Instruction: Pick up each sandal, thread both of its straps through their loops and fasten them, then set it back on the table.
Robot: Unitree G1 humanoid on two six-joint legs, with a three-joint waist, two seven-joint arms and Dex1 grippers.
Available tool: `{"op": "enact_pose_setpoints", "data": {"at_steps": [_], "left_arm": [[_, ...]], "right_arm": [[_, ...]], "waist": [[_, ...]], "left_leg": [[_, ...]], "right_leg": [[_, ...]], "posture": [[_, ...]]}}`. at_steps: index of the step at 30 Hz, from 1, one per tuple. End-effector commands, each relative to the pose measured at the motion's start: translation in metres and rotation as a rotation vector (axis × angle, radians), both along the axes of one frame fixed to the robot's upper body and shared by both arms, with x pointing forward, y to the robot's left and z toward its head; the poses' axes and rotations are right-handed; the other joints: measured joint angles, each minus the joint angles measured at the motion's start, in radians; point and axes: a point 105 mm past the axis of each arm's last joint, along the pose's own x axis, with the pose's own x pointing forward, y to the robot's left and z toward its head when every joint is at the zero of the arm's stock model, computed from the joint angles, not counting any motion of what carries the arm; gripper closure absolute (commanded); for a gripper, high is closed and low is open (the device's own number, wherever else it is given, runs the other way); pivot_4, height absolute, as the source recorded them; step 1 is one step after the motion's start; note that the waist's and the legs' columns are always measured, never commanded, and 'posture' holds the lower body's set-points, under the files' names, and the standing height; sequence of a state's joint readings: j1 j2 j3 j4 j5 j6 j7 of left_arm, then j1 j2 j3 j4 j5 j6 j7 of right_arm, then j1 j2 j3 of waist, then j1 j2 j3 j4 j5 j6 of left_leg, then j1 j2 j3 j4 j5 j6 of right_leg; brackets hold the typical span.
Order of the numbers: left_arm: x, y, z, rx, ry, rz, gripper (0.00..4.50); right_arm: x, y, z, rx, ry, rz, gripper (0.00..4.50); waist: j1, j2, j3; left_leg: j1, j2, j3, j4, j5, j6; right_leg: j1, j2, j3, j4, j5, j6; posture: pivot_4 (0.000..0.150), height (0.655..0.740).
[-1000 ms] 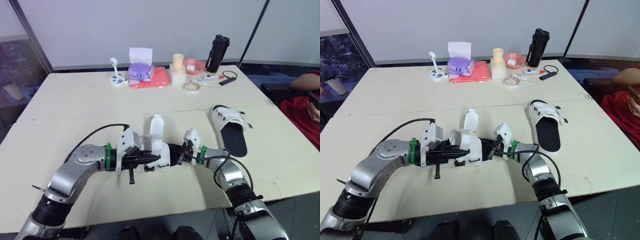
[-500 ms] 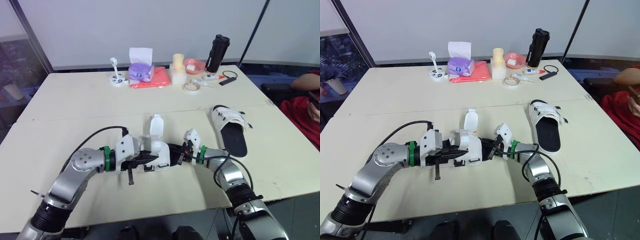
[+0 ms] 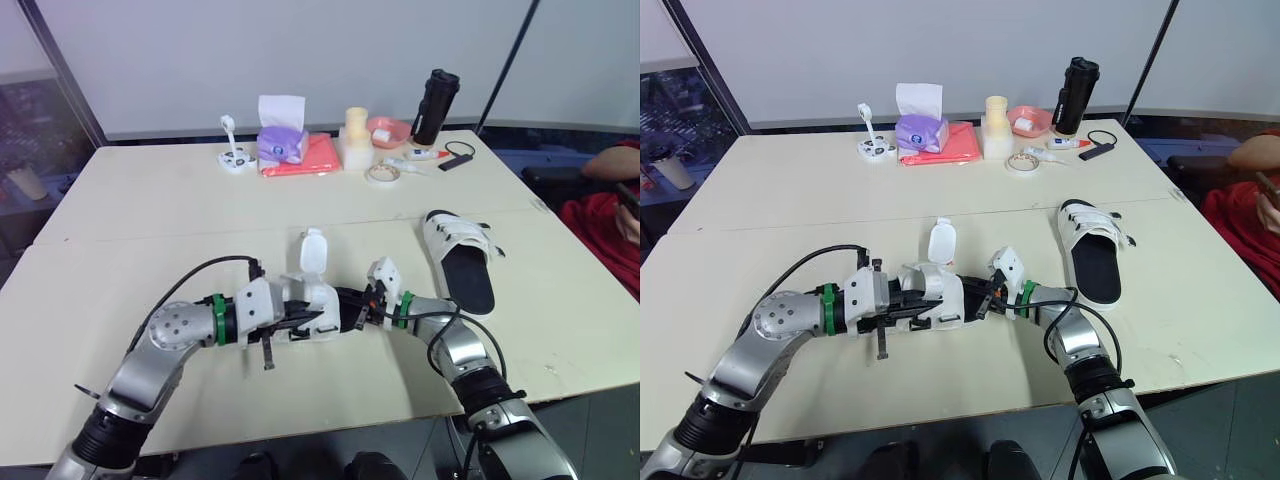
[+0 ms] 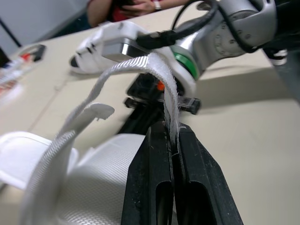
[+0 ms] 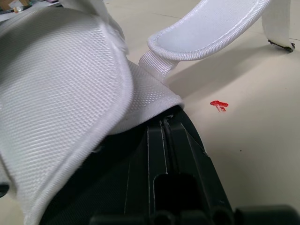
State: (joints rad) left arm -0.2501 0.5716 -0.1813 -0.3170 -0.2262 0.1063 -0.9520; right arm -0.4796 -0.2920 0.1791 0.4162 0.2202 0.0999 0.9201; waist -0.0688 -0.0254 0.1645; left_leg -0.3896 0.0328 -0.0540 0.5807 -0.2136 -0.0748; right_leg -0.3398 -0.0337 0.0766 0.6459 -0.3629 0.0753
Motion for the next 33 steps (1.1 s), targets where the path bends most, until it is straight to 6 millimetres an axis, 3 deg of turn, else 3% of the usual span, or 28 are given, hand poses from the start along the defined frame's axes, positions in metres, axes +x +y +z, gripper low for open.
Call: {"op": "enact_pose_setpoints", "data": {"at_steps": [1, 11, 23, 32, 33], "left_arm": [[-0.005, -0.002, 0.006, 0.023, -0.085, -0.024, 4.44], [-0.018, -0.001, 0.002, 0.016, -0.102, -0.013, 4.44], [-0.018, 0.011, -0.016, 0.084, 0.002, 0.004, 4.44], [-0.016, 0.013, -0.016, 0.109, 0.003, -0.011, 4.44], [-0.015, 0.013, -0.016, 0.107, 0.004, -0.012, 4.19]], "right_arm": [[-0.012, -0.026, -0.066, -0.138, 0.245, -0.11, 4.5], [-0.011, -0.026, -0.067, -0.136, 0.248, -0.114, 4.5], [-0.01, -0.026, -0.068, -0.134, 0.253, -0.117, 4.5], [-0.009, -0.027, -0.067, -0.134, 0.252, -0.126, 4.5], [-0.009, -0.027, -0.068, -0.133, 0.252, -0.127, 4.5]], "waist": [[0.0, 0.0, 0.0], [0.0, 0.0, 0.0], [-0.001, 0.001, 0.0], [-0.001, 0.002, 0.001], [-0.001, 0.002, 0.001]], "left_leg": [[0.0, 0.0, 0.0, 0.0, 0.0, 0.0], [0.0, 0.0, 0.0, -0.001, 0.0, 0.0], [-0.001, 0.0, 0.0, -0.001, 0.0, 0.0], [-0.001, 0.0, 0.0, -0.001, 0.0, 0.0], [-0.001, 0.0, 0.0, -0.001, 0.0, 0.0]], "right_leg": [[0.0, 0.0, 0.0, 0.0, 0.0, 0.0], [0.0, 0.0, 0.0, 0.0, 0.0, 0.0], [0.0, 0.0, 0.0, 0.0, 0.0, 0.0], [0.0, 0.0, 0.0, 0.0, 0.0, 0.0], [0.0, 0.0, 0.0, 0.0, 0.0, 0.0]], "posture": [[0.15, 0.74], [0.15, 0.74], [0.15, 0.74], [0.15, 0.74], [0.15, 0.74]]}}
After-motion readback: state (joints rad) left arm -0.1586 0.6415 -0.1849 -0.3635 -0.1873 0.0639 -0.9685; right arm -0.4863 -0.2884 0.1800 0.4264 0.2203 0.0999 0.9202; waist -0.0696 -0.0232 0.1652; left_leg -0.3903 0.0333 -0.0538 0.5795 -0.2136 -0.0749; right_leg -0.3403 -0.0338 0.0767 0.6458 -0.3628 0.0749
